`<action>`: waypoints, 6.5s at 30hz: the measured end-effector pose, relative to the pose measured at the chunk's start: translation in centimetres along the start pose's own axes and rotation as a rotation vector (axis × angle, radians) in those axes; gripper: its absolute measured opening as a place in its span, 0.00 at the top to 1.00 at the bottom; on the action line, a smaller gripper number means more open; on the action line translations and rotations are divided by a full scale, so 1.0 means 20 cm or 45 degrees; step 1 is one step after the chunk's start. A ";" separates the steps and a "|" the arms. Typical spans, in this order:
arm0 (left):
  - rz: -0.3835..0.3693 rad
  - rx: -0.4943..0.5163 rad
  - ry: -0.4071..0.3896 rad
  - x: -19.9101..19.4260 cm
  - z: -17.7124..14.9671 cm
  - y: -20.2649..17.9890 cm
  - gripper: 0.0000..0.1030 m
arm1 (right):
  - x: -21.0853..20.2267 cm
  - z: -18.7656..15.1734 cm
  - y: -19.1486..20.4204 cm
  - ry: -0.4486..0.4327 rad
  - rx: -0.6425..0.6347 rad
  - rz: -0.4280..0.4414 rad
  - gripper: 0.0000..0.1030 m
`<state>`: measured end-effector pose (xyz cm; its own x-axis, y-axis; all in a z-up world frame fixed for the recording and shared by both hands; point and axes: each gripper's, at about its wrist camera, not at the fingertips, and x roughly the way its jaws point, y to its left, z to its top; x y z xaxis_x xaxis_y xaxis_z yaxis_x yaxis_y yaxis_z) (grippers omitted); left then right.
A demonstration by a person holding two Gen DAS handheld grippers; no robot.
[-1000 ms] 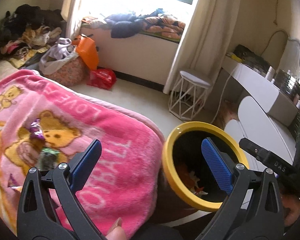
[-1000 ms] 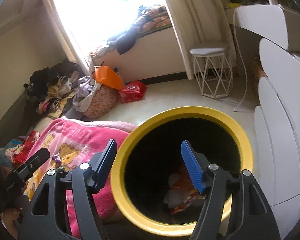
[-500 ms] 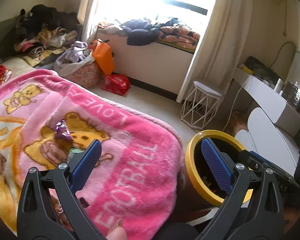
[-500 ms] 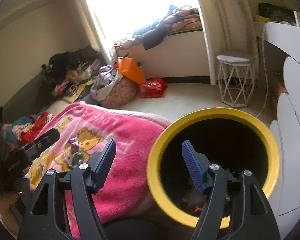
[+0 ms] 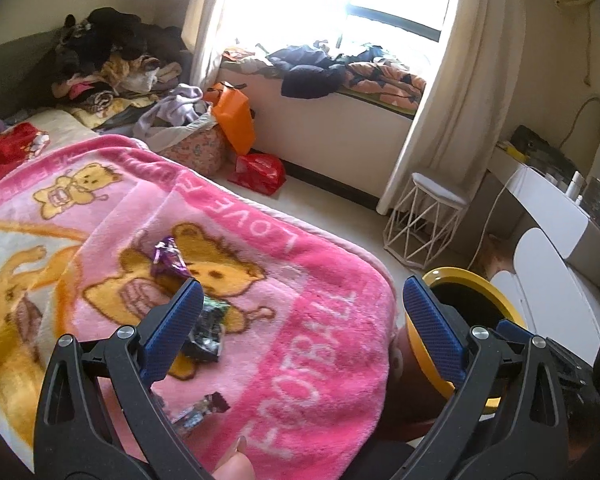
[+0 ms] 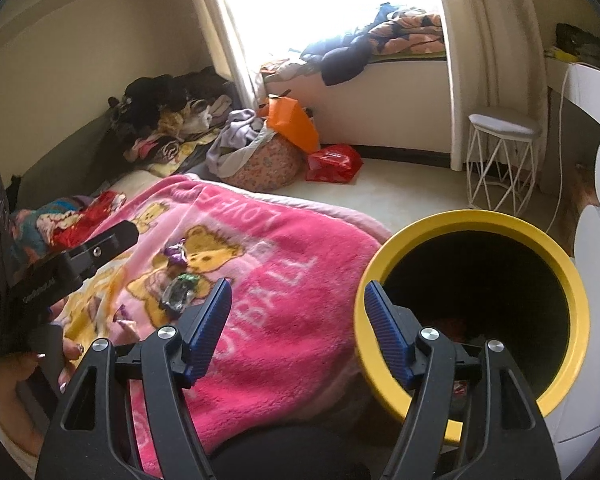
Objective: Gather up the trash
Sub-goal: 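Move both open tools back over the remaining candy wrappers on the blanket, then grasp the purple candy wrapper with the left tool while the right tool grasps a brown wrapper, then lift both held wrappers and carry them over the yellow bin, then open the right tool then the left tool to drop wrappers into the bin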
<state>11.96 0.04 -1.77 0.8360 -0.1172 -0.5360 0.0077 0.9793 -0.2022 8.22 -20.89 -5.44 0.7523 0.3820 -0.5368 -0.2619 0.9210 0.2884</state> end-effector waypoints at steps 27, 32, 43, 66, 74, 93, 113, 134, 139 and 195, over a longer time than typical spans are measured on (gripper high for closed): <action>0.117 -0.047 -0.010 -0.08 0.01 0.30 0.11 | 0.14 -0.08 0.33 0.083 -0.118 0.084 0.27; 0.147 -0.067 0.005 -0.10 0.00 0.39 0.11 | 0.20 -0.10 0.43 0.118 -0.141 0.126 0.27; 0.240 -0.127 0.083 -0.10 -0.10 0.63 0.11 | 0.38 -0.17 0.65 0.244 -0.211 0.170 0.27; 0.035 -0.451 0.352 0.10 -0.36 0.85 0.52 | 0.74 -0.32 0.76 0.517 -0.099 0.256 0.68; -0.007 -0.437 0.371 0.13 -0.38 0.79 0.78 | 0.70 -0.33 0.75 0.483 -0.109 0.290 0.77; -0.046 -0.329 0.287 0.06 -0.26 0.63 0.84 | 0.53 -0.21 0.62 0.330 -0.143 0.256 0.78; -0.122 -0.196 0.206 -0.02 -0.12 0.35 0.84 | 0.33 -0.03 0.33 0.171 -0.013 0.188 0.78; -0.227 -0.093 0.201 0.01 -0.09 0.04 0.84 | 0.13 0.06 0.01 0.030 0.110 0.056 0.81; -0.254 -0.065 0.207 0.03 -0.09 -0.04 0.84 | 0.10 0.07 -0.09 0.002 0.146 0.019 0.82; -0.474 0.172 0.332 0.47 -0.17 -0.78 0.83 | -0.07 0.02 -0.88 -0.163 0.477 -0.373 0.82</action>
<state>17.86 -16.97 -6.52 0.5972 -0.4846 -0.6391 0.3664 0.8737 -0.3201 11.92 -37.67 -9.42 0.8364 0.0769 -0.5426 0.1893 0.8886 0.4178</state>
